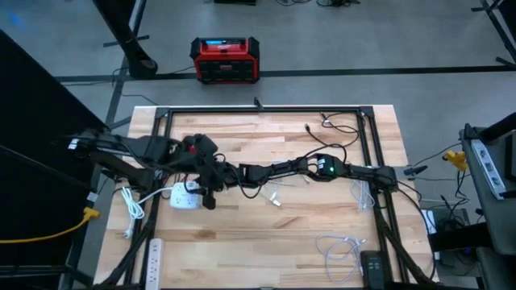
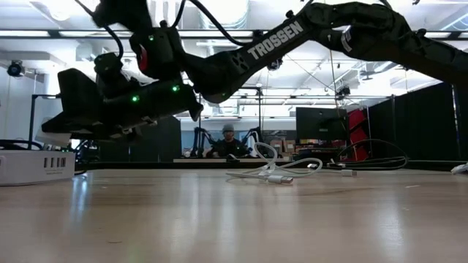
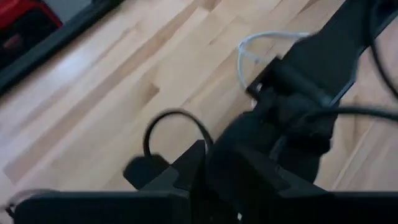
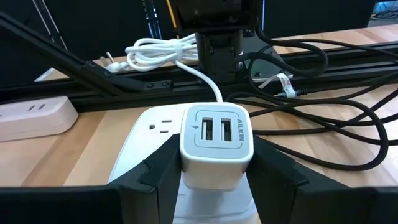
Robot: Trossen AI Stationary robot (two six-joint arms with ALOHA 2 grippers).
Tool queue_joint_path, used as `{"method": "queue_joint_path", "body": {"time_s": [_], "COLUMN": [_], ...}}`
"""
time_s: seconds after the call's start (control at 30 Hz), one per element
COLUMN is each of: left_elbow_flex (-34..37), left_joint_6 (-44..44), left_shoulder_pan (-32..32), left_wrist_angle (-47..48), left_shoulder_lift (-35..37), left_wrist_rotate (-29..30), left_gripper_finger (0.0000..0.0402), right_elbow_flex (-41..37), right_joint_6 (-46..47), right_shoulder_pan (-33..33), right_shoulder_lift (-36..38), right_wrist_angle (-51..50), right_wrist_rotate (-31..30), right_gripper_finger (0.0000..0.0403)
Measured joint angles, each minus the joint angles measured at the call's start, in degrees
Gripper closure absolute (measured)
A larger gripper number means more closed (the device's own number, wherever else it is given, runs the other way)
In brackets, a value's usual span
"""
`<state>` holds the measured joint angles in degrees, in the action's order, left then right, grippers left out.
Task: Insert USB
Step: Insert the white charger adapter into the top white outlet extension
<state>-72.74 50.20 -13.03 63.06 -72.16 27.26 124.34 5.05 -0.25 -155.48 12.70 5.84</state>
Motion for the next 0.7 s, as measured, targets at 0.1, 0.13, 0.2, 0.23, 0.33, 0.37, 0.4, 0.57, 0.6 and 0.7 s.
{"method": "queue_joint_path", "body": {"time_s": [0.1,0.13,0.2,0.23,0.33,0.37,0.4,0.57,0.6,0.7], "left_elbow_flex": [2.32,2.81,3.03,2.82,0.66,0.49,0.53,5.22,6.91,12.11], "left_joint_6": [7.43,10.54,16.94,19.90,28.61,31.29,33.52,40.35,41.66,45.29], "left_shoulder_pan": [-4.38,-6.05,-9.93,-11.76,-15.80,-16.79,-17.73,-20.66,-20.92,-21.59], "left_wrist_angle": [0.47,2.03,6.34,9.38,17.81,20.47,22.28,22.06,21.99,21.40], "left_shoulder_lift": [1.48,1.95,2.73,3.23,4.49,4.72,4.83,4.79,4.62,4.55], "left_wrist_rotate": [1.23,2.28,4.48,5.27,9.09,10.32,10.94,7.87,6.17,2.15], "left_gripper_finger": [0.0335,0.0335,0.0335,0.0335,0.0336,0.0336,0.0336,0.0336,0.0336,0.0336], "right_elbow_flex": [0.04,0.04,0.04,0.04,0.04,0.04,0.04,0.04,0.04,0.04], "right_joint_6": [-0.82,-0.81,-0.95,-1.07,-1.03,-0.96,-0.79,-0.89,-0.88,-0.95], "right_shoulder_pan": [0.09,0.07,0.01,-0.05,-0.11,-0.11,-0.11,-0.13,-0.16,-0.16], "right_shoulder_lift": [0.04,0.04,0.04,0.04,0.04,0.04,0.04,0.07,0.07,0.07], "right_wrist_angle": [-1.01,-1.04,-1.06,-1.05,-1.06,-1.07,-1.08,-1.06,-1.02,-1.03], "right_wrist_rotate": [-0.82,-0.61,-0.27,0.05,0.32,0.30,0.27,0.24,0.38,0.30], "right_gripper_finger": [0.0258,0.0258,0.0258,0.0258,0.0258,0.0258,0.0258,0.0258,0.0258,0.0258]}}
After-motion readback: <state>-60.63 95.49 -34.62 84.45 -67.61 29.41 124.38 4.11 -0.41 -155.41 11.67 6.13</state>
